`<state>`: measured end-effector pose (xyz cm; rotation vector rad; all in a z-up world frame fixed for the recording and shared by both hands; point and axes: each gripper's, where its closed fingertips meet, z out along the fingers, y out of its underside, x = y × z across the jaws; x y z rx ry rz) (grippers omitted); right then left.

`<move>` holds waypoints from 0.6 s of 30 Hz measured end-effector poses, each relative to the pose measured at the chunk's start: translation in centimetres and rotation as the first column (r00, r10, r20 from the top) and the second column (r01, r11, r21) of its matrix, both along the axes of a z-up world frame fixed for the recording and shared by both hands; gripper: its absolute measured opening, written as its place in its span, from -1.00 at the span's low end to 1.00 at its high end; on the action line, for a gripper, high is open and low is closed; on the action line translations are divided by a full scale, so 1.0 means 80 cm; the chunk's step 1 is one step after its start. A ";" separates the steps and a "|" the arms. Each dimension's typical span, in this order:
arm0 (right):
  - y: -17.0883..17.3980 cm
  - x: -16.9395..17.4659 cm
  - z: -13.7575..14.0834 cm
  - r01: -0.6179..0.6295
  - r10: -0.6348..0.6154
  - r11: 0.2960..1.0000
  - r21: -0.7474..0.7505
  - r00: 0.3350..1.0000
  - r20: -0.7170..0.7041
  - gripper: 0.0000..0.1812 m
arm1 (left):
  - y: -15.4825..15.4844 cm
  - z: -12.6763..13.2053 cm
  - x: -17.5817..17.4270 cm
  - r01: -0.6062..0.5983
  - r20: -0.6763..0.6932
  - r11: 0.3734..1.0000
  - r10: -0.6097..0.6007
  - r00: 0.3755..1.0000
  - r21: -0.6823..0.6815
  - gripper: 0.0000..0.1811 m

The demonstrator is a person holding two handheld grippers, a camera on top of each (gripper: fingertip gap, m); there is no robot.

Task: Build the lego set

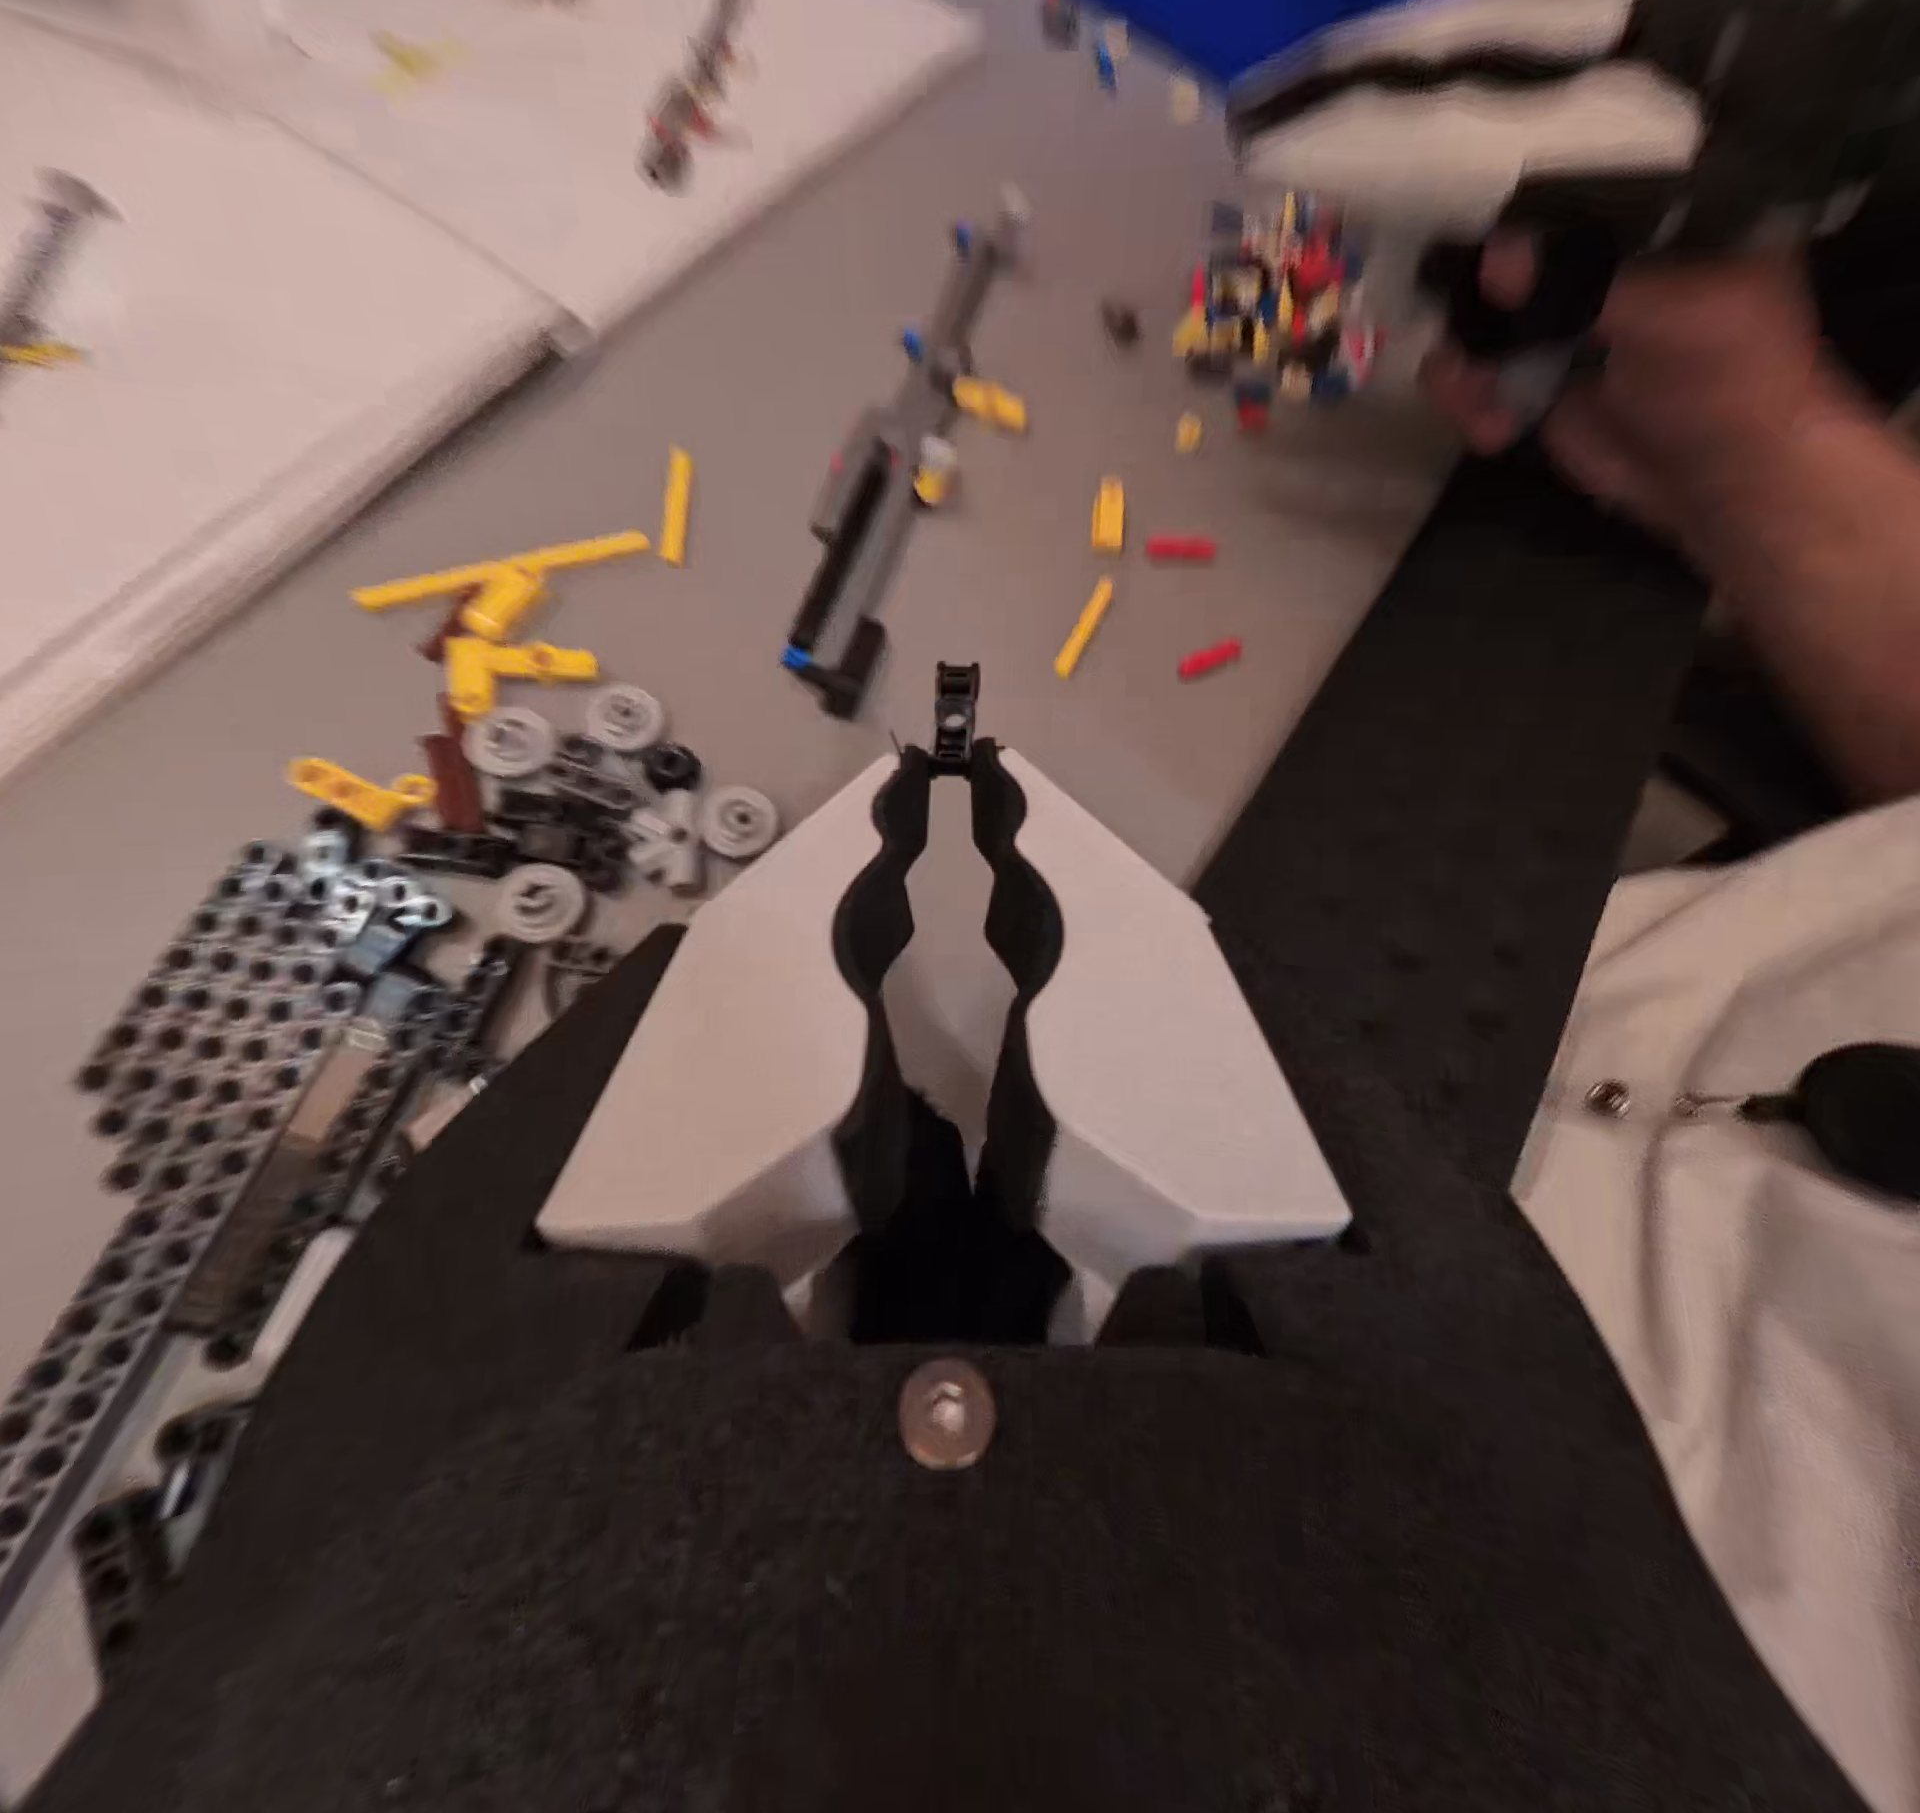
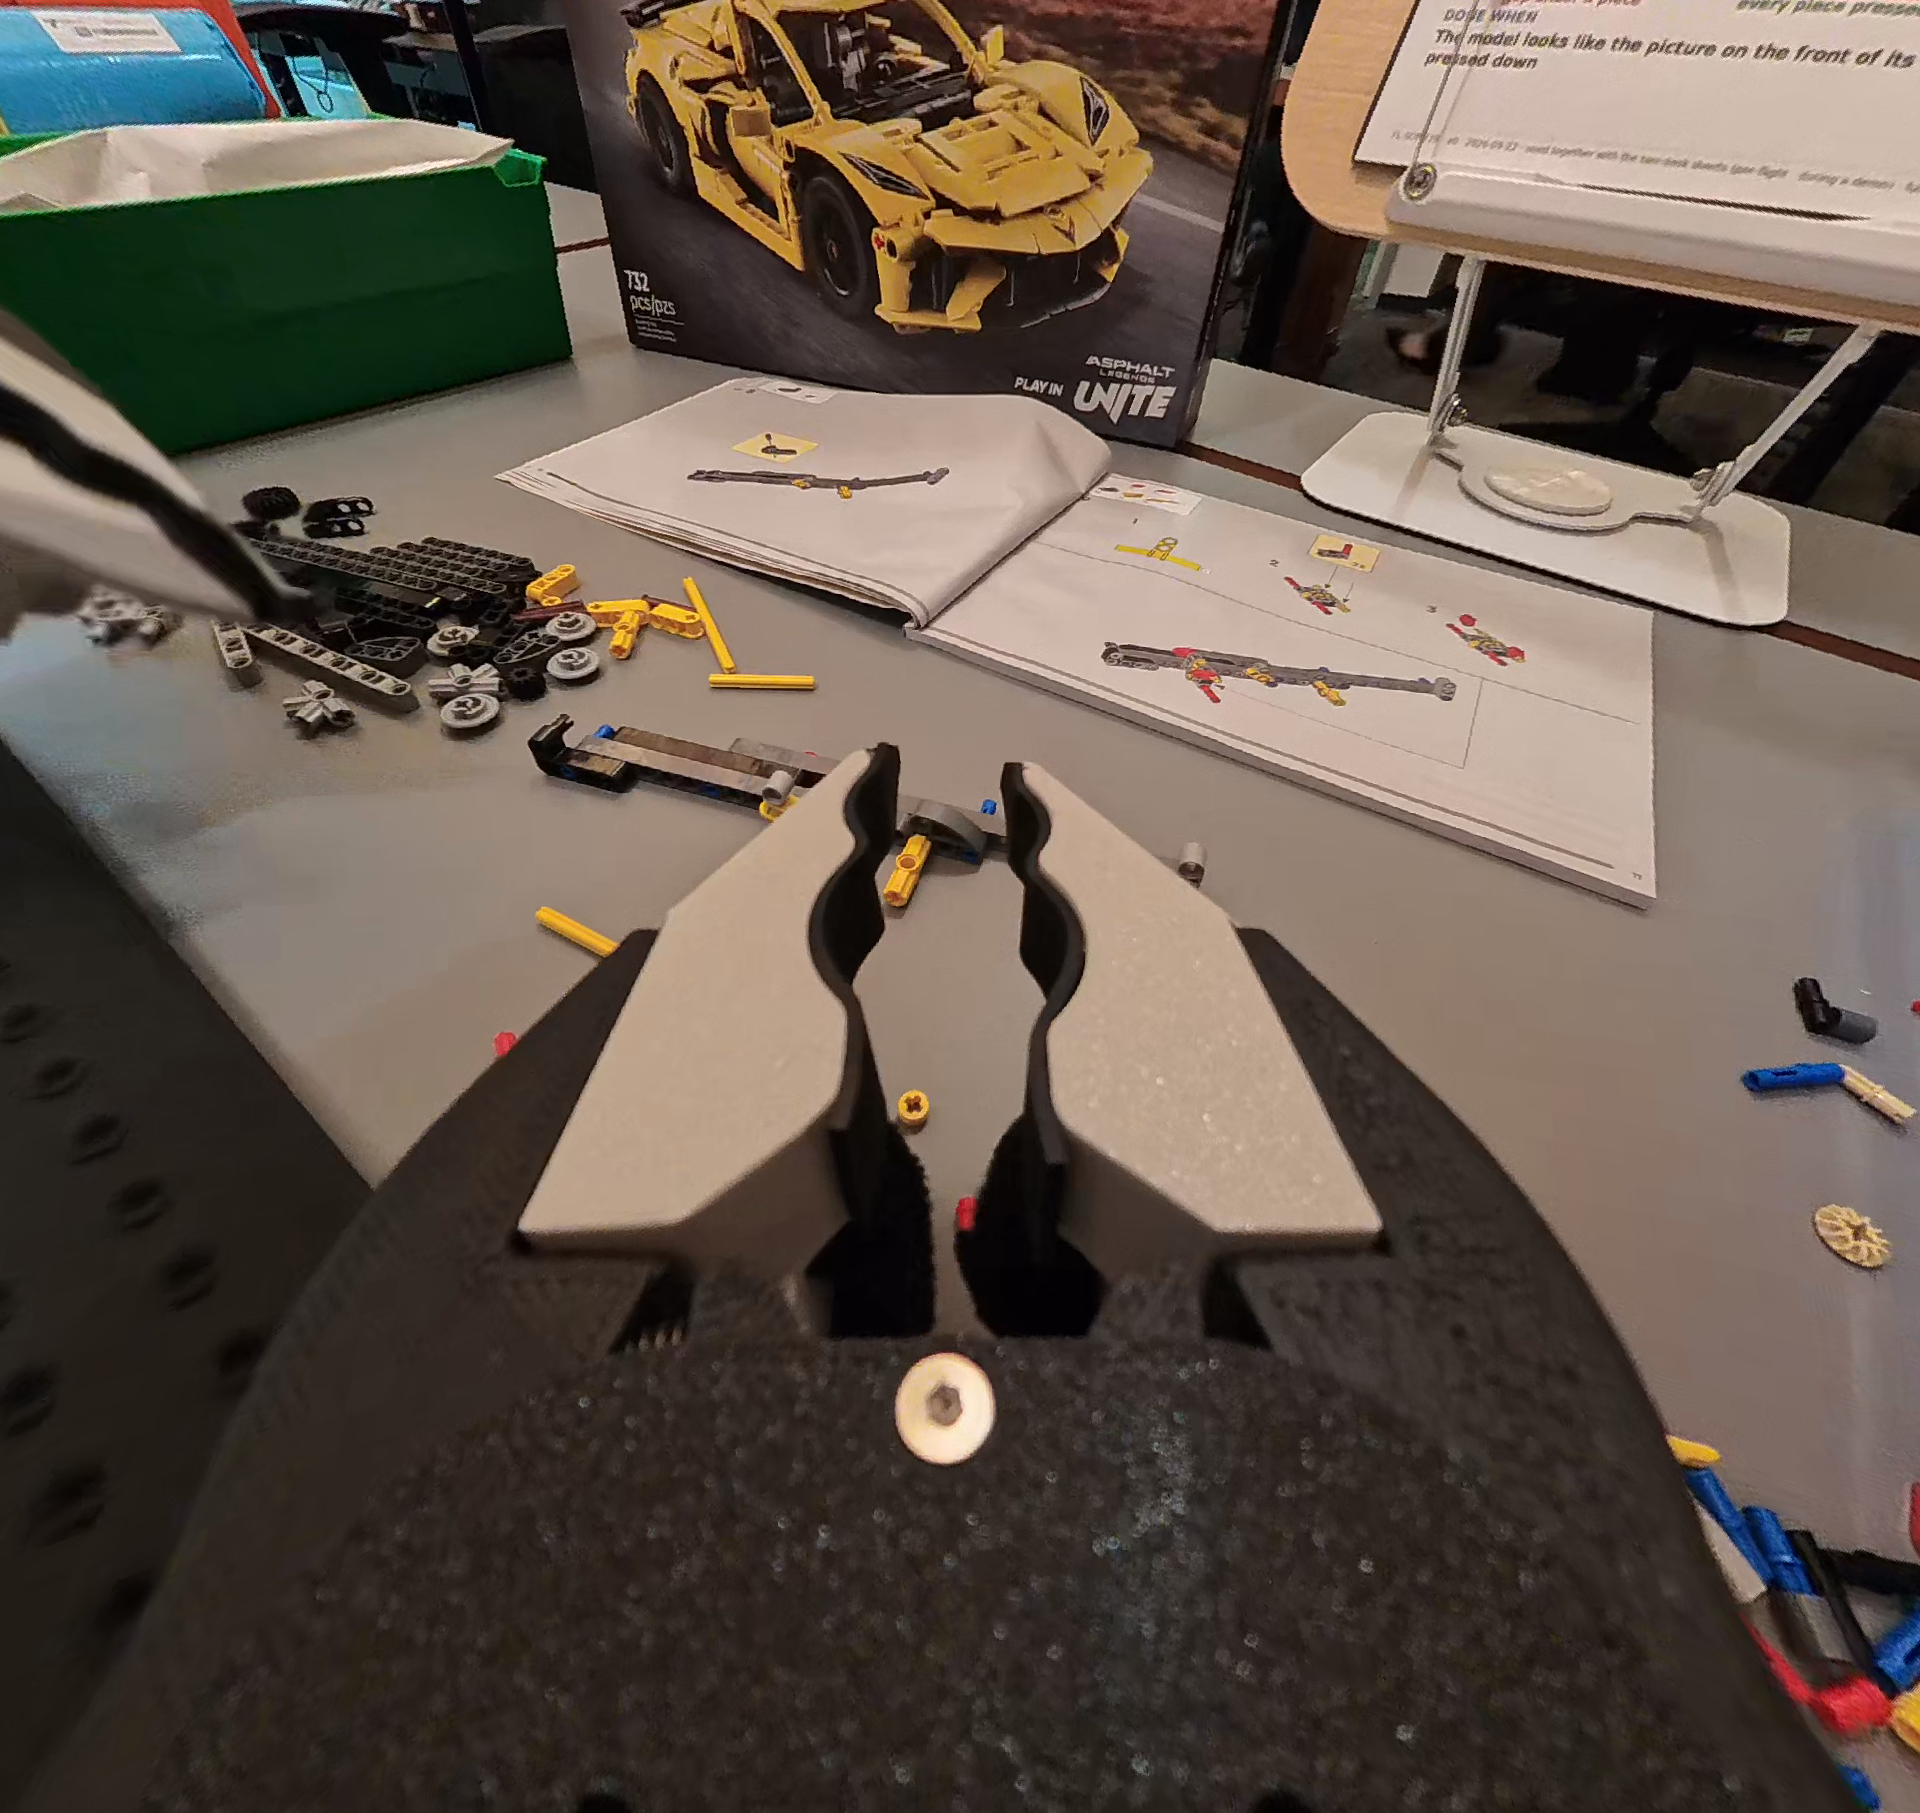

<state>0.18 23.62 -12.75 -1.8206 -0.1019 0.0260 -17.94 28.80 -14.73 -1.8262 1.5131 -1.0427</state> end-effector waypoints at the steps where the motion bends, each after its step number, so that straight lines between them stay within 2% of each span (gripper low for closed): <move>1: 0.000 0.000 0.000 0.000 0.000 1.000 -0.001 1.000 0.004 -0.78 | -0.011 -0.017 0.005 0.028 -0.060 0.999 -0.026 0.998 0.034 -0.93; 3: 0.000 -0.001 -0.001 -0.001 0.001 1.000 -0.004 1.000 0.012 -0.78 | -0.018 -0.041 0.015 0.028 -0.128 0.997 -0.019 0.992 0.072 -0.93; 5: 0.000 -0.002 -0.002 -0.001 0.001 1.000 -0.007 1.000 0.022 -0.78 | -0.034 -0.060 0.020 0.083 -0.186 0.995 -0.073 0.980 0.047 -0.93; 7: 0.001 -0.002 -0.003 0.000 0.000 1.000 -0.011 1.000 0.030 -0.78 | -0.038 -0.073 0.021 0.117 -0.249 0.990 -0.094 0.964 0.078 -0.93; 13: 0.001 -0.005 -0.006 -0.006 0.007 1.000 -0.023 0.999 0.043 -0.78 | -0.050 -0.083 0.033 0.163 -0.303 0.978 -0.116 0.946 0.133 -0.92; 16: 0.001 -0.005 -0.006 -0.006 0.007 1.000 -0.025 0.999 0.050 -0.78 | -0.056 -0.083 0.039 0.177 -0.307 0.973 -0.126 0.943 0.146 -0.78; 18: 0.001 -0.006 -0.006 -0.008 0.009 1.000 -0.026 0.998 0.055 -0.78 | -0.045 -0.072 0.039 0.144 -0.257 0.976 -0.098 0.962 0.166 -0.73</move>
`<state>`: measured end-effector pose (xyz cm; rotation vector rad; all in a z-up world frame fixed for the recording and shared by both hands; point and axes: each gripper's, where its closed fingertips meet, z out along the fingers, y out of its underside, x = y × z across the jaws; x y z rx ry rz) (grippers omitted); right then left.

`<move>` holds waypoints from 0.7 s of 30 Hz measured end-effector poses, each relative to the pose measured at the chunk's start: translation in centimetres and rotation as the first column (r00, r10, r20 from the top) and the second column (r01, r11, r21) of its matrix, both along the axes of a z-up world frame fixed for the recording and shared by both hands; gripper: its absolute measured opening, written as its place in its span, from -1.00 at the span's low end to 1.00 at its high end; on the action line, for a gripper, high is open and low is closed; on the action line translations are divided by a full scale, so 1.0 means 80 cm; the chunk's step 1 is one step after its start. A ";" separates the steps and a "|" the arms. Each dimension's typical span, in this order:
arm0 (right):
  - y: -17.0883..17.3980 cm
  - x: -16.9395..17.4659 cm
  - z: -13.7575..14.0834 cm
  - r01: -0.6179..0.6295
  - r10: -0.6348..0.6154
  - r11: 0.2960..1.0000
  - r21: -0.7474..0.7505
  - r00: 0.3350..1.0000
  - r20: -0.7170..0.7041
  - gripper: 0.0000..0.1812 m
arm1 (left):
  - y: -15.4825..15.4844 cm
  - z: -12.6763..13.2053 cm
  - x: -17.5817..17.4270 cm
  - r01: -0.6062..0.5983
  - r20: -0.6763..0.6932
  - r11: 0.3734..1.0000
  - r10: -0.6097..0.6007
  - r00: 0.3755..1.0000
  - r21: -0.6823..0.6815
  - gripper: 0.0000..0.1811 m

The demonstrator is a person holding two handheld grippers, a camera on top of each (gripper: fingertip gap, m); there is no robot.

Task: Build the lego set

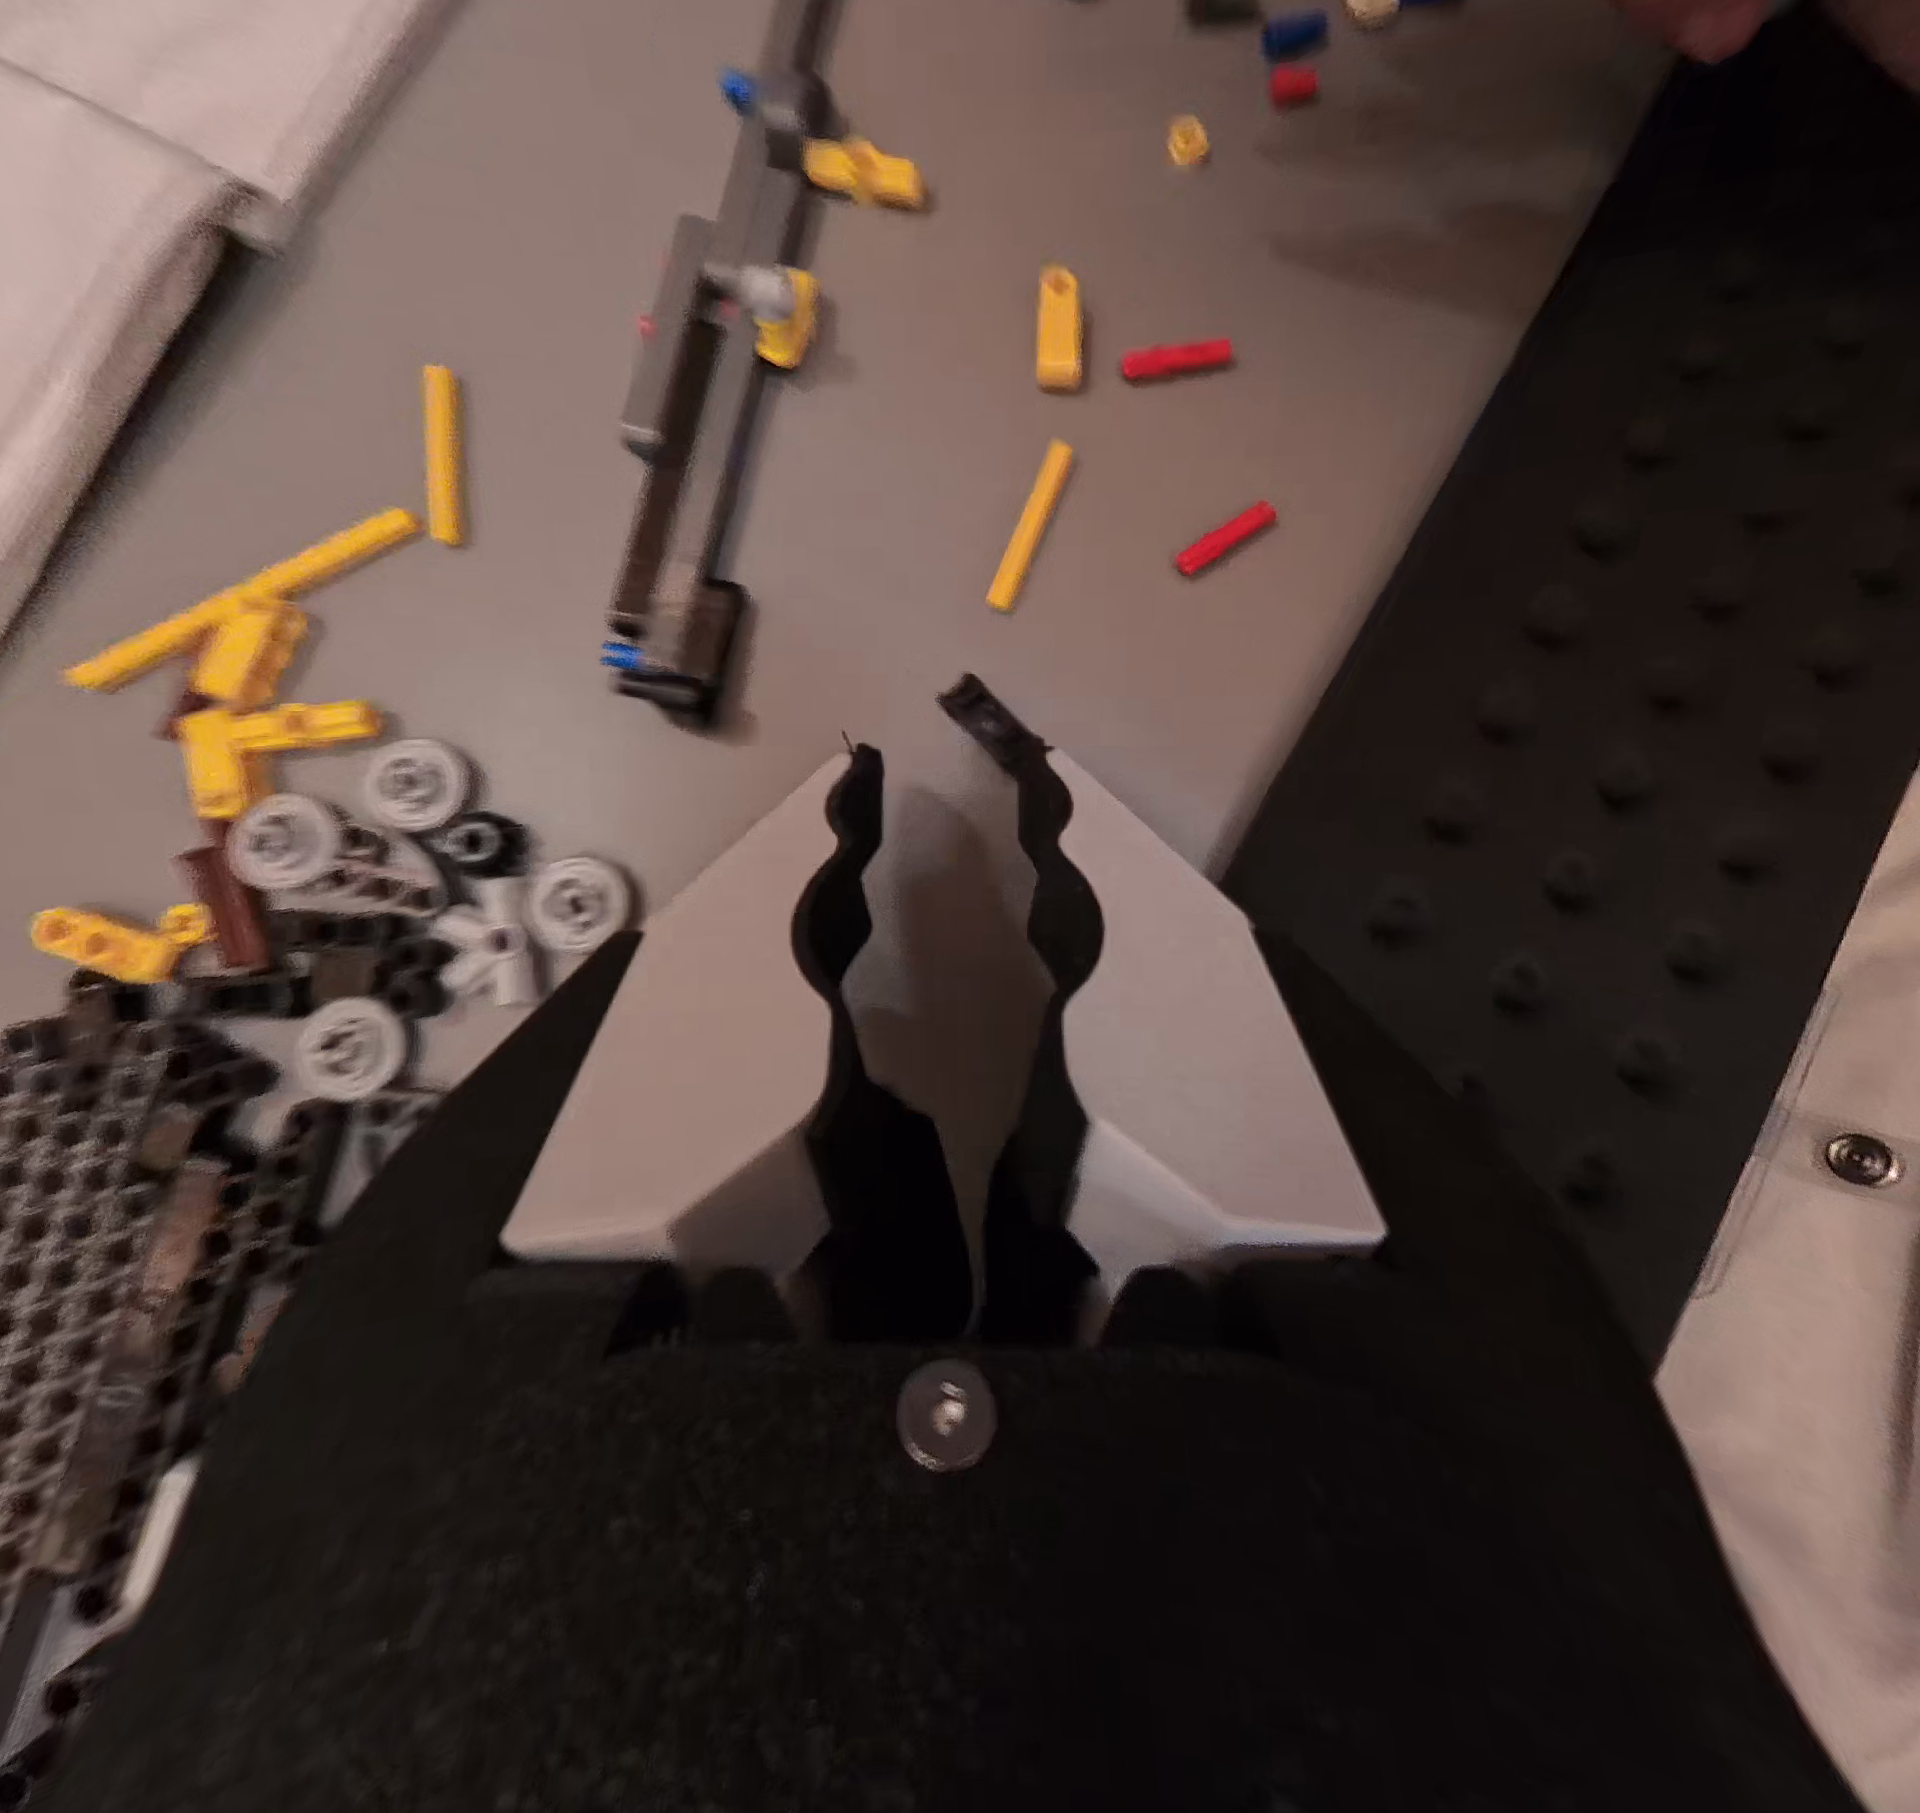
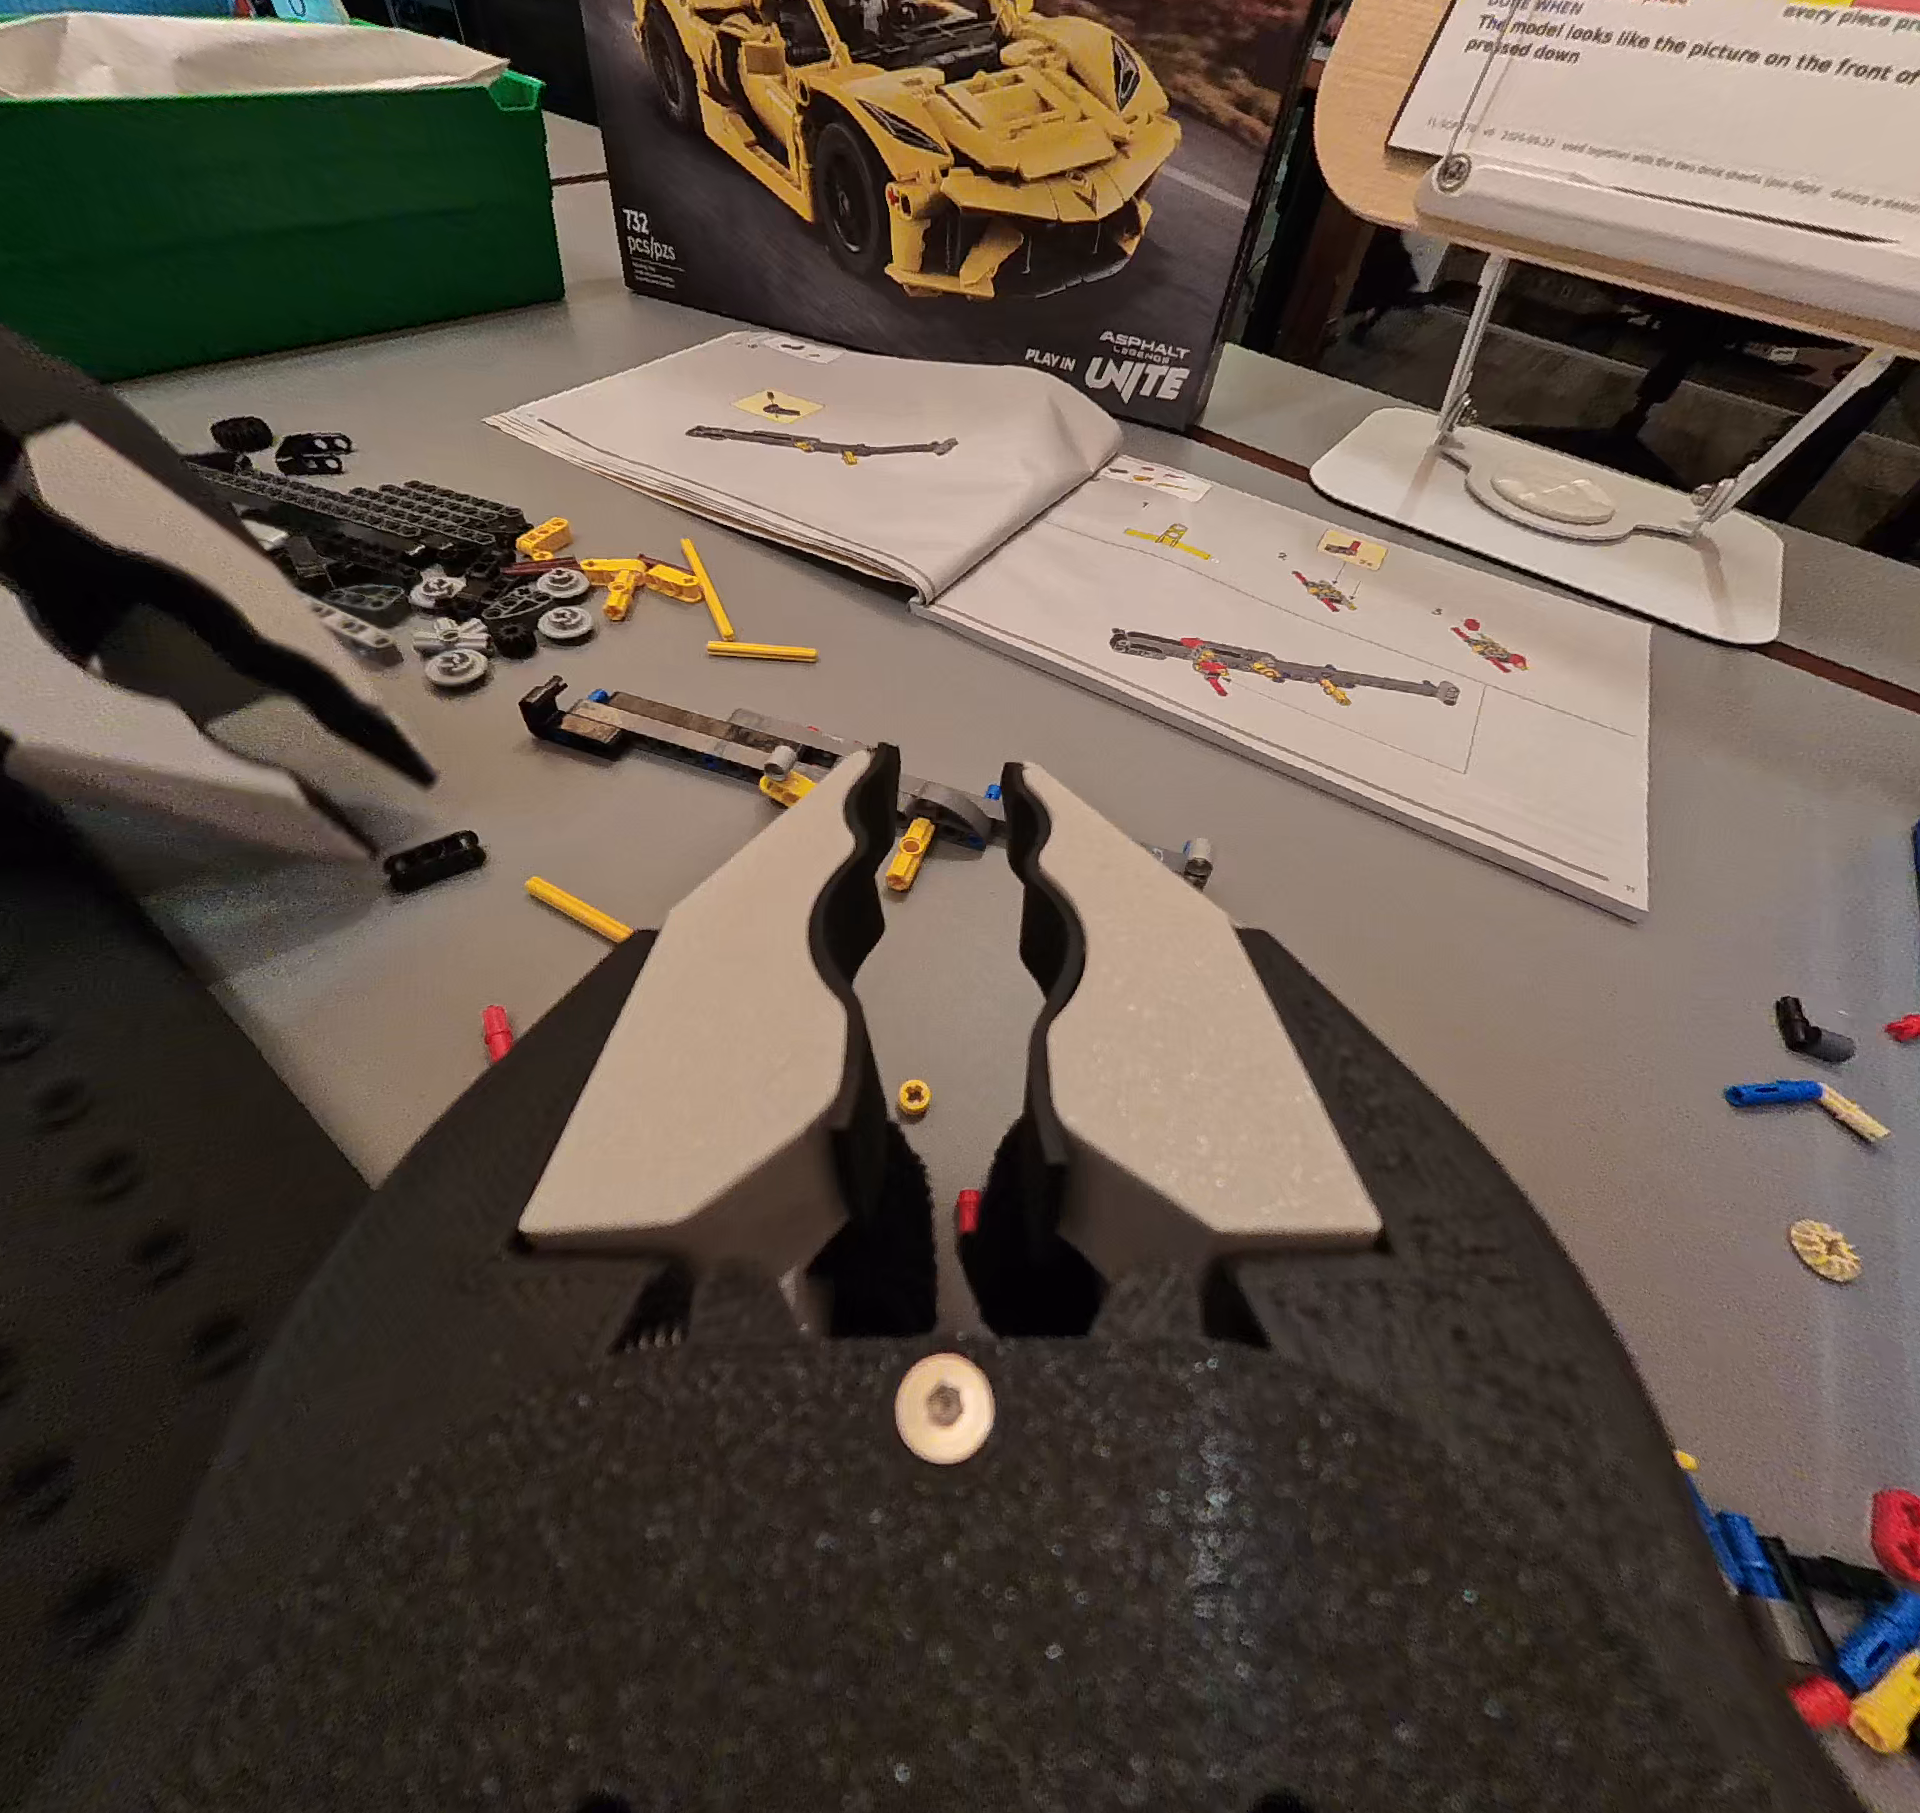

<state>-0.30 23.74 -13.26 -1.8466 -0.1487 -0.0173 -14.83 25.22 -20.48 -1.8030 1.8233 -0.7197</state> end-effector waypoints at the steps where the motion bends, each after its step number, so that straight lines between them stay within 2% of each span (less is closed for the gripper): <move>1: 0.000 0.000 0.000 -0.001 0.001 1.000 -0.001 1.000 0.002 -0.78 | 0.012 0.011 -0.001 -0.023 0.051 1.000 0.023 0.998 -0.002 -0.72; 3: 0.000 -0.001 0.000 -0.002 0.002 1.000 -0.001 1.000 0.007 -0.78 | 0.043 0.028 -0.014 -0.058 0.104 0.998 0.059 0.993 -0.012 -0.71; 5: 0.000 -0.002 -0.001 -0.004 0.004 1.000 -0.001 1.000 0.010 -0.78 | 0.092 0.036 -0.033 -0.110 0.098 0.993 0.105 0.990 0.043 -0.68; 8: 0.000 -0.003 -0.002 -0.009 0.009 1.000 -0.007 1.000 0.014 -0.78 | 0.164 0.034 -0.057 -0.177 0.040 0.974 0.173 0.984 0.143 -0.72; 10: 0.001 -0.003 -0.003 -0.009 0.009 1.000 -0.014 1.000 0.017 -0.78 | 0.190 0.026 -0.063 -0.184 -0.021 0.970 0.190 0.982 0.157 -0.77; 13: 0.001 -0.002 -0.004 -0.004 0.005 1.000 -0.018 1.000 0.026 -0.78 | 0.204 0.016 -0.061 -0.160 -0.091 0.974 0.176 0.980 0.162 -0.83; 18: 0.002 -0.002 -0.005 -0.003 0.003 1.000 -0.021 1.000 0.026 -0.78 | 0.200 0.003 -0.060 -0.055 -0.192 0.987 0.083 0.978 0.148 -0.87; 21: 0.002 -0.002 -0.007 -0.009 0.010 1.000 -0.029 1.000 0.023 -0.79 | 0.208 -0.002 -0.060 -0.063 -0.222 0.987 0.096 0.970 0.150 -0.88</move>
